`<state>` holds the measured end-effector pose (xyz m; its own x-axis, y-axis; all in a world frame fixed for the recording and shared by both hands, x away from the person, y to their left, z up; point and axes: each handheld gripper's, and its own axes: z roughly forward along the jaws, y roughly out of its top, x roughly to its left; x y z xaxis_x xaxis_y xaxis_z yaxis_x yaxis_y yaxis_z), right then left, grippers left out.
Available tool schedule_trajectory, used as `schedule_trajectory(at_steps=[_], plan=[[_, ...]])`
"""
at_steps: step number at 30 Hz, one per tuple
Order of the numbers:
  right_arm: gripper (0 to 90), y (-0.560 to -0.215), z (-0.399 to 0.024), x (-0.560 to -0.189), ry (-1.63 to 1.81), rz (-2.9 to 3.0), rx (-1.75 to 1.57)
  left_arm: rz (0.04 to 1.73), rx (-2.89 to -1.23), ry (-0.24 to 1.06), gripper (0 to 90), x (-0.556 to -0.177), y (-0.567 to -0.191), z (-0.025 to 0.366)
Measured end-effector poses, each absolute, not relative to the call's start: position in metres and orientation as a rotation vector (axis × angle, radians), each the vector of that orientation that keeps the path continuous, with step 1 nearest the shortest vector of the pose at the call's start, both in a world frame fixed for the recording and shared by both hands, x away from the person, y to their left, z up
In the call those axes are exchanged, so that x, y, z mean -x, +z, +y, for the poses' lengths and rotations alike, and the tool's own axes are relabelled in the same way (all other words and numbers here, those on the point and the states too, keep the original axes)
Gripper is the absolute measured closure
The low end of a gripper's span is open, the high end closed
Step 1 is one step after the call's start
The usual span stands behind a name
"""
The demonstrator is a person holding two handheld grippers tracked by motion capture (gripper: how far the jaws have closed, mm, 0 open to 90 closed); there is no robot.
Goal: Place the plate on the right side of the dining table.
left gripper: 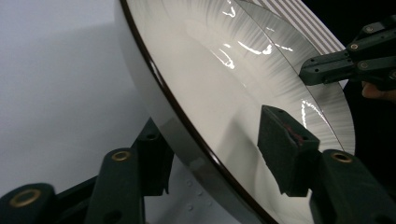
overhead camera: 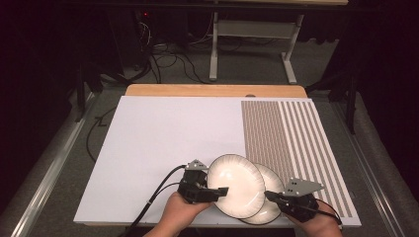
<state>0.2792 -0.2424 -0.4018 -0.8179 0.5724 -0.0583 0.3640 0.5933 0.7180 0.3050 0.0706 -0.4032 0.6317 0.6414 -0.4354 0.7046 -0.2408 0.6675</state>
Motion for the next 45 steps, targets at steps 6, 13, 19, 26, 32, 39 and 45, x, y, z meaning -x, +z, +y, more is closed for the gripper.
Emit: schedule_trajectory(at_steps=[6,13,19,26,32,39,45], plan=[[90.0,-0.401,-0.243,-0.278,1.063,2.534,-0.766,1.088,-1.920,-0.115,54.8,-0.306,-0.403,0.072],[90.0,-0.400,-0.245,-0.278,1.064,2.528,-0.766,1.094,-1.890,-0.126,59.2,-0.307,-0.402,0.073],[90.0,-0.393,-0.249,-0.275,1.118,2.490,-0.773,1.112,-1.840,-0.166,62.9,-0.309,-0.405,0.077],[90.0,-0.387,-0.265,-0.278,1.188,2.385,-0.859,1.097,-1.805,-0.144,68.5,-0.308,-0.402,0.081],[89.1,-0.384,-0.274,-0.280,1.220,2.318,-0.909,1.087,-1.758,-0.122,72.6,-0.307,-0.397,0.083],[89.1,-0.379,-0.283,-0.280,1.253,2.271,-0.951,1.037,-1.703,-0.092,77.3,-0.306,-0.391,0.087],[88.3,-0.374,-0.291,-0.280,1.265,2.223,-0.972,0.993,-1.687,-0.036,79.3,-0.306,-0.385,0.091]])
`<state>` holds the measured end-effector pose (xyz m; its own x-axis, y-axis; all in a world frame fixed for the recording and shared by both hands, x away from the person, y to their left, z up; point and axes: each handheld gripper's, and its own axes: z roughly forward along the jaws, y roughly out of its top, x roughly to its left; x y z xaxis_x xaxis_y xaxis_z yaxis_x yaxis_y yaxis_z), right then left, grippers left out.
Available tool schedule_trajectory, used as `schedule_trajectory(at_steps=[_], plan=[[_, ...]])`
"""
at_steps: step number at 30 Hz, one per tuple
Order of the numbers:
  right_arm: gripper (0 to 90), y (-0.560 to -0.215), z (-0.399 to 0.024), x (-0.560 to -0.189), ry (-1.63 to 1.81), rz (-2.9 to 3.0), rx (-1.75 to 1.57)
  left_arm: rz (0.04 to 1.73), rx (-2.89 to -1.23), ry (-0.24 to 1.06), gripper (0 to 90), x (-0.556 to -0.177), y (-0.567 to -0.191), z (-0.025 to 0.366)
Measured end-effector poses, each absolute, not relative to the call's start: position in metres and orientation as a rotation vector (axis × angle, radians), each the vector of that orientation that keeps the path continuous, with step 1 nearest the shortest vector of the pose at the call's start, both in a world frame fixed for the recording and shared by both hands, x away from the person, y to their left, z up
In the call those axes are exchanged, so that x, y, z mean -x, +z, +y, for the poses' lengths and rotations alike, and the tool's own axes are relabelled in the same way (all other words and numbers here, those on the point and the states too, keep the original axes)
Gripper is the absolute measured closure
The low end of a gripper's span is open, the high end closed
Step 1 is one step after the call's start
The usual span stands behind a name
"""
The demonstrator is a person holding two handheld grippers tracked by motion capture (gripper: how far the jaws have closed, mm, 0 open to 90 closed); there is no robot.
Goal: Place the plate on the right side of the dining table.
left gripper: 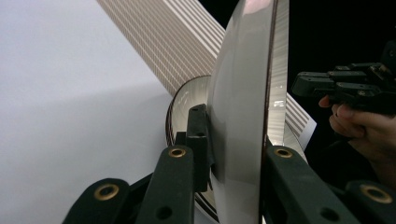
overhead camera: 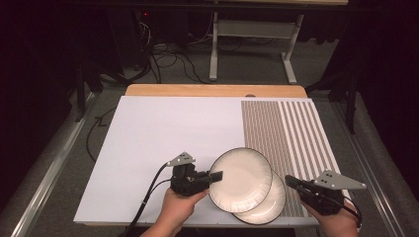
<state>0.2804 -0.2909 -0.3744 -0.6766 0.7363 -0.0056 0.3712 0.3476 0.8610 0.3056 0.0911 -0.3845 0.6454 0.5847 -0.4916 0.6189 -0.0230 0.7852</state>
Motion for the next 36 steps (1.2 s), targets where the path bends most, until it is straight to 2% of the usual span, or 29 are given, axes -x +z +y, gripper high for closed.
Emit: schedule_trajectory(at_steps=[5,7,11,15,20,21,22,23,25,29,36], plan=[[85.6,-0.372,-0.298,-0.281,1.277,2.178,-0.992,0.967,-1.680,0.038,79.6,-0.306,-0.379,0.096],[79.5,-0.373,-0.300,-0.282,1.276,2.155,-1.017,0.949,-1.672,0.075,79.6,-0.307,-0.377,0.101],[73.4,-0.374,-0.304,-0.284,1.284,2.134,-1.033,0.933,-1.660,0.128,79.7,-0.308,-0.375,0.107],[54.4,-0.375,-0.308,-0.284,1.280,2.059,-1.041,0.902,-1.629,0.226,79.6,-0.306,-0.374,0.115],[40.5,-0.377,-0.311,-0.285,1.284,2.007,-1.037,0.866,-1.608,0.292,79.6,-0.303,-0.375,0.119],[33.5,-0.378,-0.312,-0.286,1.291,1.996,-1.044,0.862,-1.608,0.299,79.6,-0.302,-0.375,0.119],[30.7,-0.378,-0.312,-0.286,1.292,1.993,-1.049,0.853,-1.611,0.316,79.6,-0.300,-0.375,0.119],[21.0,-0.380,-0.314,-0.287,1.309,1.979,-1.052,0.828,-1.623,0.358,79.7,-0.297,-0.375,0.119],[17.6,-0.380,-0.314,-0.287,1.313,1.980,-1.060,0.823,-1.623,0.365,79.6,-0.296,-0.376,0.119],[0.5,-0.381,-0.314,-0.286,1.314,1.945,-1.089,0.810,-1.646,0.377,79.6,-0.294,-0.376,0.121],[0.5,-0.381,-0.313,-0.286,1.317,1.952,-1.080,0.782,-1.685,0.392,79.3,-0.293,-0.373,0.120]])
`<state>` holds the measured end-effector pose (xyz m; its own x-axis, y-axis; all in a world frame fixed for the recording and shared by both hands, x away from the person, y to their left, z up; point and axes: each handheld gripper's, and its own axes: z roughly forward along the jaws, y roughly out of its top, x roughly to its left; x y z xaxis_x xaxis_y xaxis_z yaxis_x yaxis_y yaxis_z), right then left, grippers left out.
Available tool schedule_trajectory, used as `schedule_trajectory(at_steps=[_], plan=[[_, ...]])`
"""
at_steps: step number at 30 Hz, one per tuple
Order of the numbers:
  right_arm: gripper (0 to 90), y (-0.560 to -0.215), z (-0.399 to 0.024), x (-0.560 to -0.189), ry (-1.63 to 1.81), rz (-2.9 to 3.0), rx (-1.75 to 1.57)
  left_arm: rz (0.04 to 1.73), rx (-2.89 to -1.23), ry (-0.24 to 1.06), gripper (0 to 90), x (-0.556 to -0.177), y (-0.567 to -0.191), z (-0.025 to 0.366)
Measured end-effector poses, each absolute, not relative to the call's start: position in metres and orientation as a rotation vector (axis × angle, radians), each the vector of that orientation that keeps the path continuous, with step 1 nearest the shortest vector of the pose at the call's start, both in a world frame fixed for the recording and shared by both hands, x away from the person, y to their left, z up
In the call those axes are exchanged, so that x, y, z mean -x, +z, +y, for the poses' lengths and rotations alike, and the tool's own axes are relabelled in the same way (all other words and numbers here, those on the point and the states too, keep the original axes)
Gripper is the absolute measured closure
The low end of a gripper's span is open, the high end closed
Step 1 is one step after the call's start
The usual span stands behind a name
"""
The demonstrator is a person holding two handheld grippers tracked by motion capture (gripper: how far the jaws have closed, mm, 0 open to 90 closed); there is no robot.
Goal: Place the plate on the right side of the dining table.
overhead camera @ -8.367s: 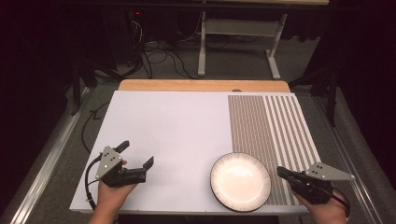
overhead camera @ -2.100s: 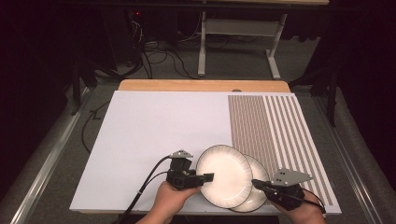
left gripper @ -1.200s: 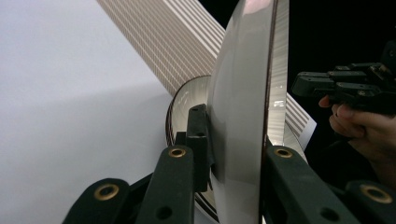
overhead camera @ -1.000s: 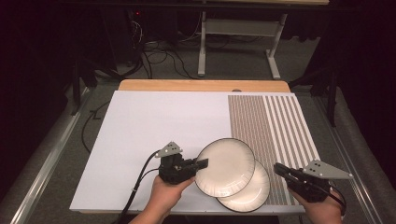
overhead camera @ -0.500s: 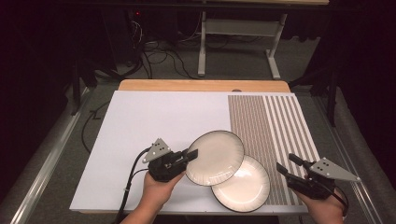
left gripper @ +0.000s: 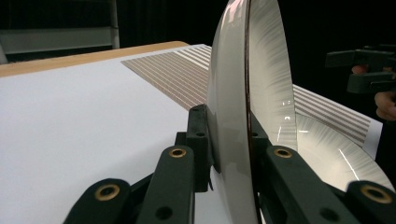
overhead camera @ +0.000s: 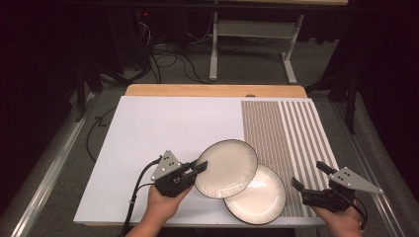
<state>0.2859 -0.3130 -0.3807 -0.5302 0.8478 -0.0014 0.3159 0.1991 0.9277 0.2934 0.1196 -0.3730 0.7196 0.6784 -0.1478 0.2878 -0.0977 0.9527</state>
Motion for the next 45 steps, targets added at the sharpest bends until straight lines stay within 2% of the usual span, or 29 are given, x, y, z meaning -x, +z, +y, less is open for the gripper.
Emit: schedule_trajectory(at_steps=[2,4,14,25,35,40,43,45], plan=[[0.9,-0.380,-0.312,-0.285,1.315,1.958,-1.070,0.768,-1.693,0.405,79.4,-0.292,-0.372,0.118],[5.1,-0.379,-0.310,-0.284,1.327,1.976,-1.031,0.758,-1.700,0.411,79.4,-0.291,-0.371,0.118],[5.6,-0.367,-0.287,-0.282,1.389,2.015,-0.988,0.733,-1.725,0.409,79.4,-0.291,-0.370,0.121],[8.2,-0.362,-0.248,-0.302,1.427,2.078,-0.953,0.732,-1.737,0.400,79.4,-0.291,-0.369,0.123],[18.7,-0.367,-0.204,-0.317,1.440,2.227,-0.953,0.726,-1.748,0.388,79.4,-0.292,-0.370,0.125],[34.1,-0.374,-0.198,-0.320,1.447,2.249,-0.979,0.729,-1.746,0.380,79.3,-0.293,-0.370,0.126],[49.7,-0.380,-0.200,-0.321,1.459,2.274,-1.007,0.731,-1.745,0.379,79.2,-0.293,-0.371,0.126],[52.1,-0.380,-0.201,-0.321,1.465,2.287,-1.015,0.731,-1.745,0.379,79.2,-0.293,-0.371,0.126]])
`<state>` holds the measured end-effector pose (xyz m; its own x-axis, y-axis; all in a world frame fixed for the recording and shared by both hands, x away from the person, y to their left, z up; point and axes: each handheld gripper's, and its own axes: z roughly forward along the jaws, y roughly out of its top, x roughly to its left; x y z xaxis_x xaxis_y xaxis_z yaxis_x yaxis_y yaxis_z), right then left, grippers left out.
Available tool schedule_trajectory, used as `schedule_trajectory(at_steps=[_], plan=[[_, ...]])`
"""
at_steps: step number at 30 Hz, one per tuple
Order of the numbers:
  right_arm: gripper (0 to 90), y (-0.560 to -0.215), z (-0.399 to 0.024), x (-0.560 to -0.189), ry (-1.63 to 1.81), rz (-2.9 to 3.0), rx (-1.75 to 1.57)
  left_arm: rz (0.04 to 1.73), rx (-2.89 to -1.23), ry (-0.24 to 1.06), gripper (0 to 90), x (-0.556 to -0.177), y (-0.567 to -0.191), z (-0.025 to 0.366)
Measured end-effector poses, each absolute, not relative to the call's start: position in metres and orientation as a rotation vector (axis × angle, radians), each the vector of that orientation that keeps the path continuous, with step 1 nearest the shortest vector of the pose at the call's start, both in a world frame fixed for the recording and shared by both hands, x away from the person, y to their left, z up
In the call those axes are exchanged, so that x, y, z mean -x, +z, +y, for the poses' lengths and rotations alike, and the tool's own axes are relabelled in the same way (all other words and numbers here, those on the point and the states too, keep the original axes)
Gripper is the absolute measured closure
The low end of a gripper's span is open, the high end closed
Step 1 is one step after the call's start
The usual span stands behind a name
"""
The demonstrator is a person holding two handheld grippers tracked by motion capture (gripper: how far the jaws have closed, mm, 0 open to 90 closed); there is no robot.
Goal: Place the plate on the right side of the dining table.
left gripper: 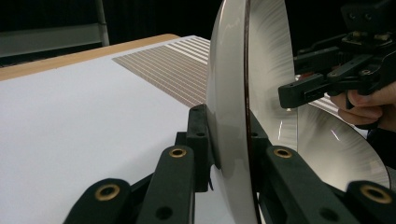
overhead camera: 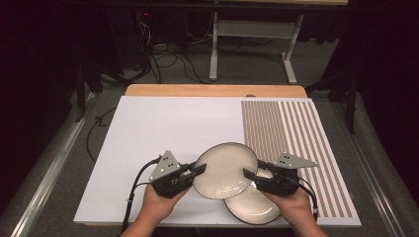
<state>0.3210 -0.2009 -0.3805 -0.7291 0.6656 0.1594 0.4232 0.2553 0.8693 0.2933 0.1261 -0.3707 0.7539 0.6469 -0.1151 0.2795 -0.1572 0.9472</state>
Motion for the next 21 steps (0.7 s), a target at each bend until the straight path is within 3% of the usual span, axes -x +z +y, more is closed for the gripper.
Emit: schedule_trajectory(at_steps=[8,21], plan=[[76.3,-0.384,-0.199,-0.322,1.456,2.306,-1.036,0.745,-1.738,0.363,79.3,-0.295,-0.372,0.127],[84.1,-0.372,-0.211,-0.317,1.530,2.281,-1.049,0.773,-1.698,0.332,80.9,-0.293,-0.364,0.122]])
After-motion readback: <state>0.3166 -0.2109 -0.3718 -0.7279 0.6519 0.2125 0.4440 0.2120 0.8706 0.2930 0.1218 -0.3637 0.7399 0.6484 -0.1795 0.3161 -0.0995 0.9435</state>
